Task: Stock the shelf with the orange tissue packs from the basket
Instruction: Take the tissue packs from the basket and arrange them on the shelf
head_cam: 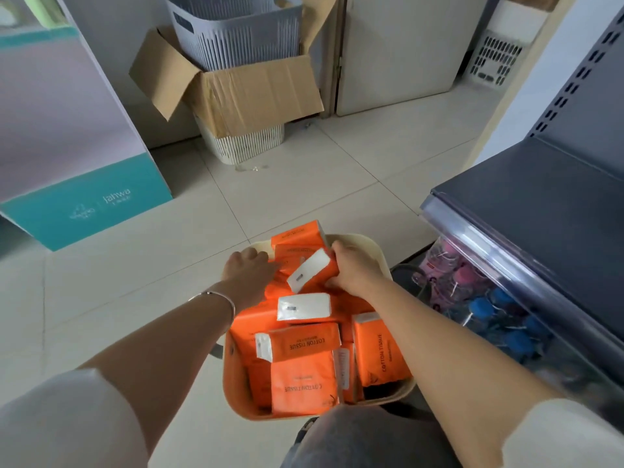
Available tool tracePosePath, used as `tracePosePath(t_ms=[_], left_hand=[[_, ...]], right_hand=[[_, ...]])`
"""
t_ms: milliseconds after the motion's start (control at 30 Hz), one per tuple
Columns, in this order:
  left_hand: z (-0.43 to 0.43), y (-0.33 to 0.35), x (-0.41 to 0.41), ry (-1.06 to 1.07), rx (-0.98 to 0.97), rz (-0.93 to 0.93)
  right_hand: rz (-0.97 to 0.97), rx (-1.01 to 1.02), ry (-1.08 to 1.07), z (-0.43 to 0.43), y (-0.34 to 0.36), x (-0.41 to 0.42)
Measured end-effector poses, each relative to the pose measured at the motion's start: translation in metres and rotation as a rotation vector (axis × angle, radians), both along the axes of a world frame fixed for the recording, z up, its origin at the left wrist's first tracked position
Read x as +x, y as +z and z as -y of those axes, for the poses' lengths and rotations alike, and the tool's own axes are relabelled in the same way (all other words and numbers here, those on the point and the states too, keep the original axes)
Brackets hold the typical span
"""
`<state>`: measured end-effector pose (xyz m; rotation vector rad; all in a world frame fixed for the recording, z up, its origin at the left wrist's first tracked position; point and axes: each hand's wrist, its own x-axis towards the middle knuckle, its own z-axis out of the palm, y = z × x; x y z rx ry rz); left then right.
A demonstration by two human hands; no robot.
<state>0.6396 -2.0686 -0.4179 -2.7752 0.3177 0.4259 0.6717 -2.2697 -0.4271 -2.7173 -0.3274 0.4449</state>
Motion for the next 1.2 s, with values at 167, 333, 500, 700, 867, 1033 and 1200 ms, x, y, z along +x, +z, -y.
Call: tracePosePath(t_ms=[167,333,500,700,867,1033,1200], left_hand=[[0.001,0.01,-0.018,-0.012,0.072,0.159],[-0.002,0.046,-0.033,0.06,-0.046,0.298],[0.017,0.089,-0.045,0.079,-0.19,0.397],[0.085,0.128,-0.048,0.062,-0.55,0.388],[0.17,0.151,-0.028,-0.088,-0.727,0.381],[0.244,0.162,0.01,-0.24,-0.767,0.373],[0.305,0.167,0.056,-0.363,-0.763,0.334]], right_hand=[[0.11,-0.043,-0.063,0.009,0.024,-0.014],[0.129,-0.041,-0.142,0.016,0.058,-0.03],[0.2,0.029,-0.275,0.03,0.098,-0.052],[0.357,0.023,-0.454,0.097,0.144,-0.068],[0.457,0.106,-0.601,0.179,0.163,-0.071],[0.563,0.18,-0.8,0.256,0.162,-0.053],[0.547,-0.038,-0.789,0.321,0.15,-0.021]])
